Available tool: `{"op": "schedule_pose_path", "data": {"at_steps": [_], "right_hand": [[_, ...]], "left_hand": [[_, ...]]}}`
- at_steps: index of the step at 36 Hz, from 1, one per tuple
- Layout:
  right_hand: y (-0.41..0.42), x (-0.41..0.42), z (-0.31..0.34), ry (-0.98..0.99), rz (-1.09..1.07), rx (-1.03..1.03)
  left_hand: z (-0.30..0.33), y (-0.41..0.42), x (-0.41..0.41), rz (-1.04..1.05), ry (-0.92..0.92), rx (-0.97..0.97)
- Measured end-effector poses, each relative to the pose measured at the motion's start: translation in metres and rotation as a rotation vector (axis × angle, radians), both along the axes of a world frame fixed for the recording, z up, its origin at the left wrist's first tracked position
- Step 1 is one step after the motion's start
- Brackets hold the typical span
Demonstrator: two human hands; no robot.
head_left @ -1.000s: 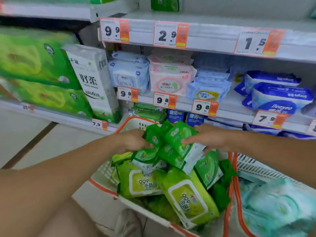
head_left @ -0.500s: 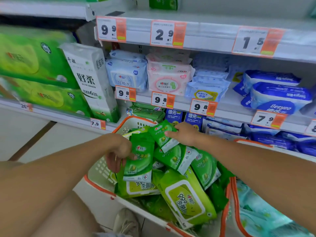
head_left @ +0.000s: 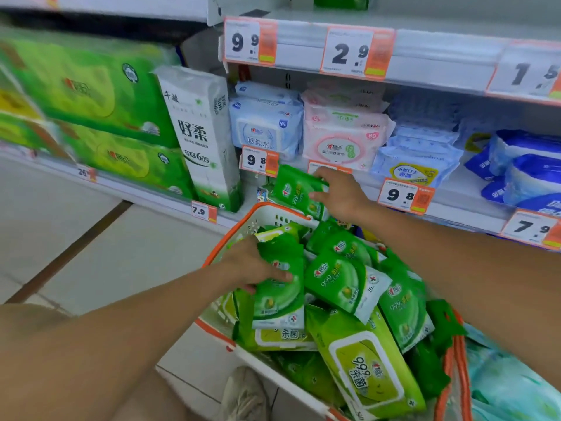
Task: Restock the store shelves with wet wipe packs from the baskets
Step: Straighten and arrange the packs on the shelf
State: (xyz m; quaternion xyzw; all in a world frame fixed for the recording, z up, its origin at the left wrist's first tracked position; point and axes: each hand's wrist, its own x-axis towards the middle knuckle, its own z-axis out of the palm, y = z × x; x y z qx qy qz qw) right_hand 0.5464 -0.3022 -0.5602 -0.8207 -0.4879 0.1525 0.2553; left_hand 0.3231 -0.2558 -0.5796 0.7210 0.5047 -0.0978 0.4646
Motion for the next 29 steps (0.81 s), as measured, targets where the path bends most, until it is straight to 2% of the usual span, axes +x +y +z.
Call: {"op": "schedule_pose_path", "data": {"at_steps": [4,8,10,14,17,23,26,28,29], "right_hand": [[0.035,-0.013,-0.007,-0.181,0.152,-0.102],[0.057,-0.029,-0.027,-0.244,0.341,-0.398],[0.061,-0.035,-0.035,-0.252,0.370,-0.467],[0.057,-0.033,-0.032,-0.268,0.378,-0.375],[0.044,-0.025,-0.024,-0.234,0.411,-0.338],[0.013,-0.018,0.001,-0.191,0.420,-0.246],[0.003,-0.023,0.010,-0.108,0.422,-0.209],[-0.003,-0.029,0.014,-0.084,0.462,-0.229],[-0.007,-0.031,0.017,-0.093,0.482,-0.240]], "left_hand": [[0.026,0.052,-0.017,0.005,0.014,0.011],[0.030,0.082,-0.040,-0.016,0.261,0.098],[0.020,0.081,-0.040,-0.036,0.353,0.027],[-0.007,0.068,-0.039,-0.118,0.484,-0.136],[-0.018,0.063,-0.045,-0.202,0.584,-0.083],[-0.008,0.054,-0.044,-0.156,0.484,-0.036],[0.012,0.061,-0.037,-0.169,0.419,0.169],[0.030,0.068,-0.027,-0.144,0.286,0.310],[0.037,0.070,-0.021,-0.120,0.192,0.315]]}}
